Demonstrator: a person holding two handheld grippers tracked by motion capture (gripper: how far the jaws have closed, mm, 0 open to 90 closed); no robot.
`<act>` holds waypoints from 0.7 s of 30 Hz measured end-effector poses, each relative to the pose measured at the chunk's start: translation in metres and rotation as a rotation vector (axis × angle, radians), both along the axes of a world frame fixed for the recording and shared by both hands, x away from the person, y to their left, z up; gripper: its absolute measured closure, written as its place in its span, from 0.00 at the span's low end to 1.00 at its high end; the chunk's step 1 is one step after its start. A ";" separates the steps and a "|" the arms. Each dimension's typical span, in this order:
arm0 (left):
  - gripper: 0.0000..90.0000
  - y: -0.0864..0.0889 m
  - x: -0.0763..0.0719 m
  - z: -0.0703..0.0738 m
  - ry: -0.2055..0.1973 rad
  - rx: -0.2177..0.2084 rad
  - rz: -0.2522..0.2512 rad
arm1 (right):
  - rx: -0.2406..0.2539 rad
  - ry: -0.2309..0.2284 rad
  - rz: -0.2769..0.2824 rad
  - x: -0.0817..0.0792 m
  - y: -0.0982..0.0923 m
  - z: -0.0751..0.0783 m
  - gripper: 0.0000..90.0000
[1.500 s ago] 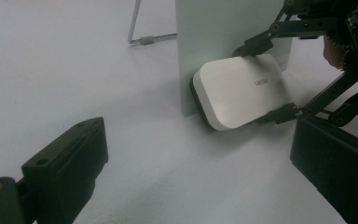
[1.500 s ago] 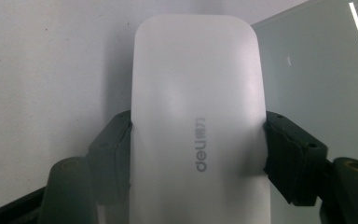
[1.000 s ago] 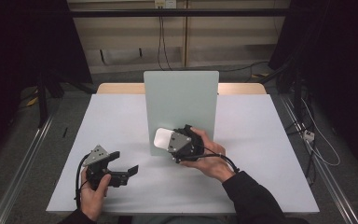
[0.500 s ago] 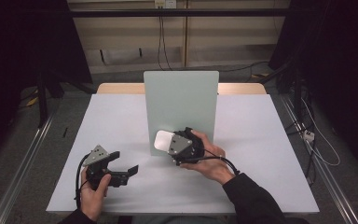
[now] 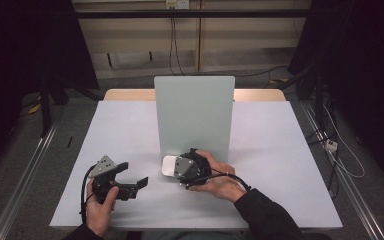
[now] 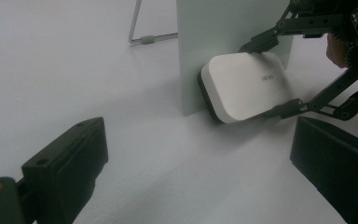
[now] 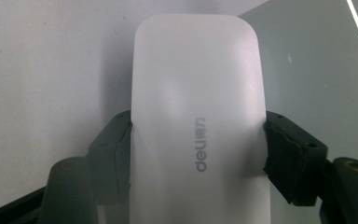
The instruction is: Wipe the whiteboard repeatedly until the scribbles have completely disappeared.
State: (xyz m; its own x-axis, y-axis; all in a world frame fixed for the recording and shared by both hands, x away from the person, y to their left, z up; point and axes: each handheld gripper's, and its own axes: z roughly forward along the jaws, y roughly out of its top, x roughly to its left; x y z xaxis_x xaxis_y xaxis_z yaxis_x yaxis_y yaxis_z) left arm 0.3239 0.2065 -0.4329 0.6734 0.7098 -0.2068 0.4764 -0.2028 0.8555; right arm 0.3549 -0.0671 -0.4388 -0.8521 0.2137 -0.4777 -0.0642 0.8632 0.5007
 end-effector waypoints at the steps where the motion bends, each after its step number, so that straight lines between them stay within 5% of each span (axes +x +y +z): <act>1: 0.04 0.000 0.000 0.000 -0.002 0.001 0.003 | -0.004 -0.007 -0.007 -0.001 -0.001 0.000 0.35; 11: 0.04 0.002 0.001 -0.001 0.006 -0.006 0.007 | 0.075 -0.015 -0.054 0.002 -0.026 0.014 0.35; 21: 0.04 0.001 0.000 -0.001 0.002 -0.004 0.009 | 0.152 0.040 -0.087 -0.002 -0.045 0.020 0.35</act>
